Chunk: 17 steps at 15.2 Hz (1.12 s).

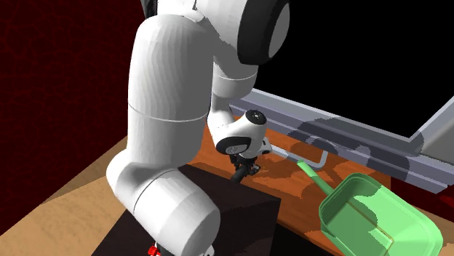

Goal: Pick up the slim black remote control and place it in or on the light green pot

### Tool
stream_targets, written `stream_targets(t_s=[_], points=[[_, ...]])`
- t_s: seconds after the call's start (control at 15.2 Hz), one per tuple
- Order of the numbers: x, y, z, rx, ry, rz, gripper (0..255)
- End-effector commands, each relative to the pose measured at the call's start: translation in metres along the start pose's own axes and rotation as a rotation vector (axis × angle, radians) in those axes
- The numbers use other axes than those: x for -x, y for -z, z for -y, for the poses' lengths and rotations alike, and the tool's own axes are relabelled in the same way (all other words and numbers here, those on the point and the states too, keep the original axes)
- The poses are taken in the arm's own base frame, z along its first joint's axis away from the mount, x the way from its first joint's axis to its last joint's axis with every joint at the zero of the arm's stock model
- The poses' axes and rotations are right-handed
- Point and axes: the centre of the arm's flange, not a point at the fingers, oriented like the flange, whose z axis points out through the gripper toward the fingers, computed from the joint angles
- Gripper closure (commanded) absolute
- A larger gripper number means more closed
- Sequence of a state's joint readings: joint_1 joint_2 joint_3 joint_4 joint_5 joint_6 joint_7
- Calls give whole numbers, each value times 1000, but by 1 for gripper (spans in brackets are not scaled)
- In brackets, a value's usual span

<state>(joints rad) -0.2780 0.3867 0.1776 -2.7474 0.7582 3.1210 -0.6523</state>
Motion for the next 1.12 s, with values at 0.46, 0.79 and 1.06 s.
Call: stream_targets(t_s=[0.46,0.79,1.06], points=[[0,47,4,-1,0,0,255],[1,73,6,-1,0,0,255],[1,95,8,-1,0,0,255]])
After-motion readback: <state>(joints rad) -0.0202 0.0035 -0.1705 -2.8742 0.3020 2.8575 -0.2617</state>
